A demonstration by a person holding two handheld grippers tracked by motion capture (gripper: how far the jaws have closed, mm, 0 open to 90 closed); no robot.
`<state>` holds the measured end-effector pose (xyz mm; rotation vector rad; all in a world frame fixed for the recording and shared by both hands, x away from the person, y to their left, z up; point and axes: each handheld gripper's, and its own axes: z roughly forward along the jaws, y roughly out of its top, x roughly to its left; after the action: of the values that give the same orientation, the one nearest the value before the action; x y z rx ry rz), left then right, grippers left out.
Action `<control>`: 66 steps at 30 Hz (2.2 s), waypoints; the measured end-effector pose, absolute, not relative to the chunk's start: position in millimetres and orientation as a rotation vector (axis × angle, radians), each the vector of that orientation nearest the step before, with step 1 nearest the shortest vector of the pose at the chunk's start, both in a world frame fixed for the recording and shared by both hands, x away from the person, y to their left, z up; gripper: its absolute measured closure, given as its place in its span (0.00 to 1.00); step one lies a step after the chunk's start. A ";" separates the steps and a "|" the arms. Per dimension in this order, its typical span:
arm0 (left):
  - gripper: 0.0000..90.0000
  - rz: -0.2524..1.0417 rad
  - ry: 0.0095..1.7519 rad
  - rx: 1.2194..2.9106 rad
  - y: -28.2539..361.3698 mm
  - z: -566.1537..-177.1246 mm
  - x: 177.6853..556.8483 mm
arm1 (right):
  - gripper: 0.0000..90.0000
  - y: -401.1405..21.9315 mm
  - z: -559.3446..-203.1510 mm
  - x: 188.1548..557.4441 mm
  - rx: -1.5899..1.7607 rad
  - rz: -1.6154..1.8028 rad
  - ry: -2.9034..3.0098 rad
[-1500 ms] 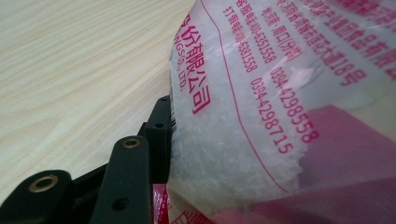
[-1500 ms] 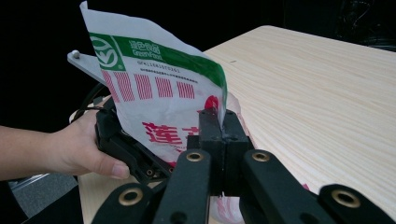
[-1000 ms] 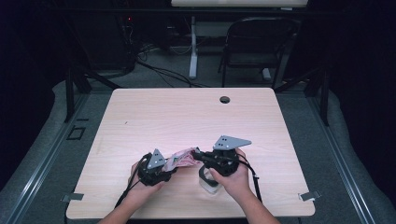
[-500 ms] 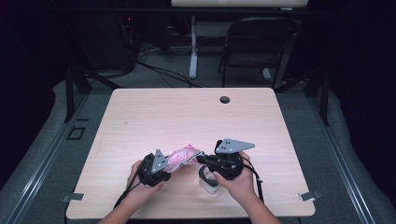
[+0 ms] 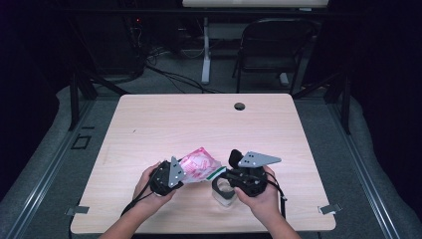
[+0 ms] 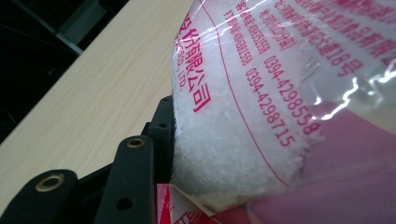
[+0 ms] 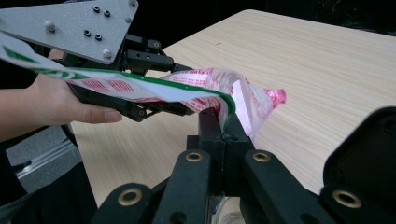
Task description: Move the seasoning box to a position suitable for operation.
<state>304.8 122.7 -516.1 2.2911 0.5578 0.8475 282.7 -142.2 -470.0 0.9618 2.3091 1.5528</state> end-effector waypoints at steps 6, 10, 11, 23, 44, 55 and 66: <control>0.66 0.918 0.500 2.317 117.9 -515.1 304.8 | 1.00 -147.4 -475.1 278.7 0.994 1.556 2.294; 0.66 0.952 0.487 2.310 116.1 -521.5 302.9 | 1.00 -149.6 -483.3 277.0 1.010 1.561 2.301; 0.66 0.952 0.487 2.316 115.5 -522.8 302.7 | 1.00 -149.7 -484.8 276.7 1.018 1.562 2.297; 0.66 0.999 0.467 2.332 111.3 -533.6 302.5 | 1.00 -154.1 -504.6 276.1 1.047 1.572 2.284; 0.66 1.144 0.394 2.324 107.4 -525.9 296.5 | 1.00 -157.5 -509.8 271.2 1.088 1.599 2.272; 0.66 1.258 0.322 2.322 103.2 -522.0 290.9 | 1.00 -159.0 -514.8 266.0 1.118 1.575 2.270; 0.67 1.303 0.293 2.336 100.3 -517.4 289.1 | 1.00 -161.1 -518.2 267.1 1.137 1.583 2.269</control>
<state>289.1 100.3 -517.4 2.3357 0.2931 1.3034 267.1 -161.1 -518.2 1.1366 2.2685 1.5832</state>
